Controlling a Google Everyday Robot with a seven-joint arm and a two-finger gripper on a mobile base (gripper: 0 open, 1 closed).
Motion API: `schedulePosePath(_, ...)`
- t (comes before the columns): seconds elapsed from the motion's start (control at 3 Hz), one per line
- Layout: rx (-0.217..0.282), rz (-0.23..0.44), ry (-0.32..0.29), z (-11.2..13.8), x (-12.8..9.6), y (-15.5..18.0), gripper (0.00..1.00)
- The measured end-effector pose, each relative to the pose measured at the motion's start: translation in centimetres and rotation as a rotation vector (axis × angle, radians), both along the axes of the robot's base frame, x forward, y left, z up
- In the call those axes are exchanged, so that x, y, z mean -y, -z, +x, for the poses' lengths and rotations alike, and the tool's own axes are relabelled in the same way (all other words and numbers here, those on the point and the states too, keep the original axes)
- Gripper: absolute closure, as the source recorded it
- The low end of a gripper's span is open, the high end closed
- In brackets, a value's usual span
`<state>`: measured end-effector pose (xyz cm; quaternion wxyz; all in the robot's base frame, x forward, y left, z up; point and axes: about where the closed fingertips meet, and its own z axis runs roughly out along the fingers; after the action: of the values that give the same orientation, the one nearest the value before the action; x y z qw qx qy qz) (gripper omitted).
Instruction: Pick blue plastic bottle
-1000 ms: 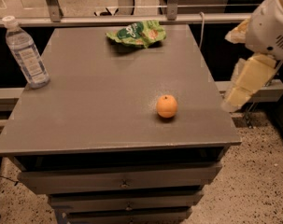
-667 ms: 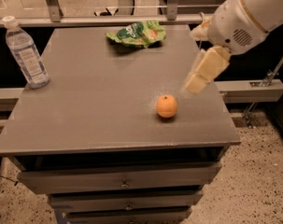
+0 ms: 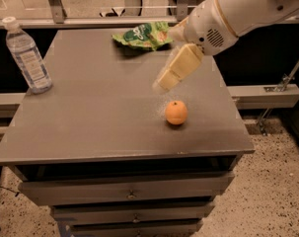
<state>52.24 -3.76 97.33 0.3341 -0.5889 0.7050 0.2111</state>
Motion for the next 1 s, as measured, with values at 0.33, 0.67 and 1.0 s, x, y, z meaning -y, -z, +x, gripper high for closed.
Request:
schedulePosePath(0.33, 0.013, 0.055, -0.025, 0.7, -1.8, -0.1, 0.00)
schedulePosePath(0.67, 0.042, 0.189, -0.083, 3.1, -7.8, -1.2, 0.00)
schedulePosePath(1.0, 0.110, 0.323, -0.128, 6.0, -15.3, -3.1, 0.00)
